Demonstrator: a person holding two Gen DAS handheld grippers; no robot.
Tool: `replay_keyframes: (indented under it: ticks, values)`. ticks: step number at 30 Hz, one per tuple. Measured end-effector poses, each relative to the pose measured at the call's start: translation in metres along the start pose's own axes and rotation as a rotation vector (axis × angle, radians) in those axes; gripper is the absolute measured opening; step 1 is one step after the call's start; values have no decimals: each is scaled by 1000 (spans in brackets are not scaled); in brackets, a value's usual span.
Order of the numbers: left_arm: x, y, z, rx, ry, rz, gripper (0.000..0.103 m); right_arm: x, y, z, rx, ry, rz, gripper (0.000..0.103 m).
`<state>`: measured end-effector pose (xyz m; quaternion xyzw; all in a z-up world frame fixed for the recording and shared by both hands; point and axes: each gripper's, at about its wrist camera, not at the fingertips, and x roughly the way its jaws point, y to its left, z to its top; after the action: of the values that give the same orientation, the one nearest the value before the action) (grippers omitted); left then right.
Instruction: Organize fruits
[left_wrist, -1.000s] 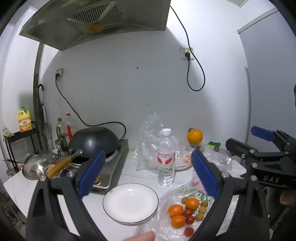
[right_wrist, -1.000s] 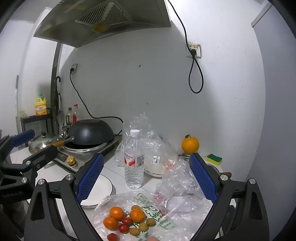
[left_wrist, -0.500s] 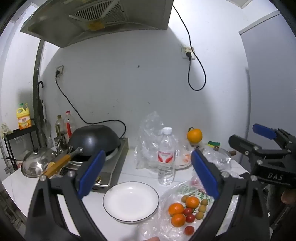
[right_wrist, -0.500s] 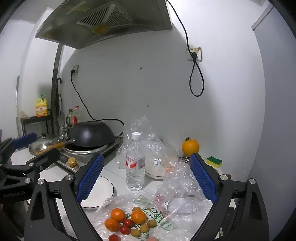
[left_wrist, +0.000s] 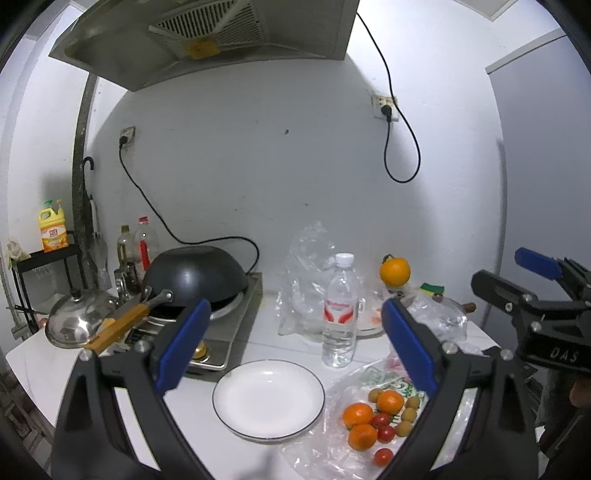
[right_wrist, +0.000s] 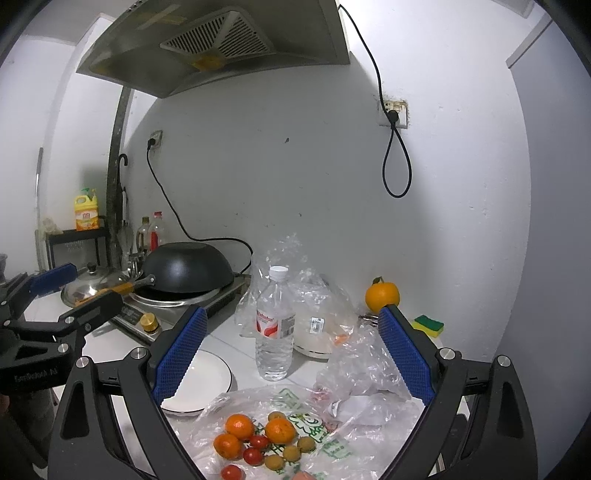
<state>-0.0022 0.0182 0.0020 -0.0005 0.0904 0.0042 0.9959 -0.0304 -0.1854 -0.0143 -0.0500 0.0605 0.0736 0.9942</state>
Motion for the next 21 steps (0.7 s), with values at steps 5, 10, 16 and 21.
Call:
replay_keyframes:
  ticks: [5,10,16,21]
  values:
    - [0,0,0,3,-2,4,95,0,0,0,2,0,-2,96]
    - [-1,-1,0,6,-4,6,95,-1,0,-1,2,-1,-3,96]
    - [-2,-1,0,8,-3,6,95,-1,0,-2,2,-2,-2,96]
    - [-2,-1,0,8,-1,7,95,-2,0,-3,5,-1,-2,96]
